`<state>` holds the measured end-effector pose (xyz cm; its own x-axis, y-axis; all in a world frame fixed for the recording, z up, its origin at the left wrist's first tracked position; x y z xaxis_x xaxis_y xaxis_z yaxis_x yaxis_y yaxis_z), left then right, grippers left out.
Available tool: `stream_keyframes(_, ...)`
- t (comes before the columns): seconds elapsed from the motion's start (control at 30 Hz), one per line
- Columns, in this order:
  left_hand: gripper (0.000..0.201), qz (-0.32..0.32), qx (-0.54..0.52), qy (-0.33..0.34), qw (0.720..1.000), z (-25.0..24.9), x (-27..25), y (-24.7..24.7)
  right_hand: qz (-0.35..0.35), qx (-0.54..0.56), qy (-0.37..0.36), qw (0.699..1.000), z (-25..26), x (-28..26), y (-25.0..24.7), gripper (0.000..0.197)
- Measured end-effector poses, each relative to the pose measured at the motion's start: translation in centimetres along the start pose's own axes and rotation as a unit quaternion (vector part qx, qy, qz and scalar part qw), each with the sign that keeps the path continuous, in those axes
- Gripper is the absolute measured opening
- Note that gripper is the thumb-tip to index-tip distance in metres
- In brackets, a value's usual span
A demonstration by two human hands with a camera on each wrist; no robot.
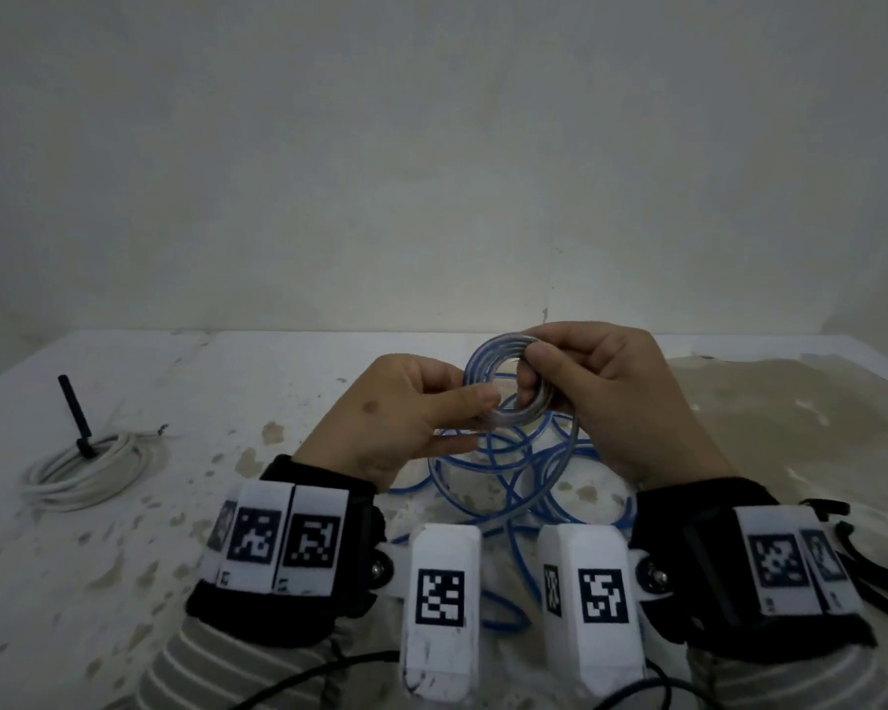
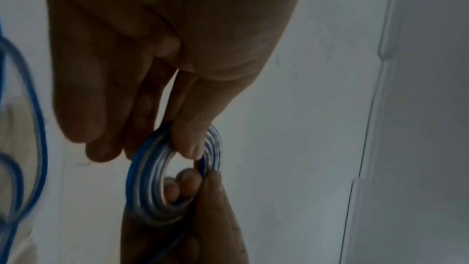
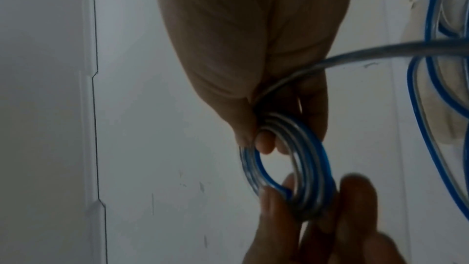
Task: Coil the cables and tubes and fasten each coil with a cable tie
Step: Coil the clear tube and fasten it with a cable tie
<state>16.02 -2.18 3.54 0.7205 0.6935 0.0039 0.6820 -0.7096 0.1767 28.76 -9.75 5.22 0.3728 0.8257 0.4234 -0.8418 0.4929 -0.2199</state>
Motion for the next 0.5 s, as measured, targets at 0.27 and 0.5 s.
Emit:
stream_keyframes(0.27,0.012,0.033,0.209,0.090,0.973,-2.6,-1.2,-0.4,0.096,-0.219,-0.068,0.969,1.7,-0.9,1.6,0.015)
stream_keyframes(0.5,0.006,-0.005,0.144,0.107,0.984,-2.5,-0.7,-1.2,0.017,-0.059,-0.018,0.998,1.4,-0.6,1.9,0.010)
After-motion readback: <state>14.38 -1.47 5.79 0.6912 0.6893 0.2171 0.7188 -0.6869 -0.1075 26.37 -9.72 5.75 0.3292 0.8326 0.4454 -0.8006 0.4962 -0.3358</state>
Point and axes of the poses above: each hand's wrist, its own x-axis towards the middle knuckle, its own y-axis out of the palm, z = x × y, the point moved 5 cm from there along x, towards the middle knuckle, and after that the axes turned 11 degrees about -x, right-handed, at the moved point
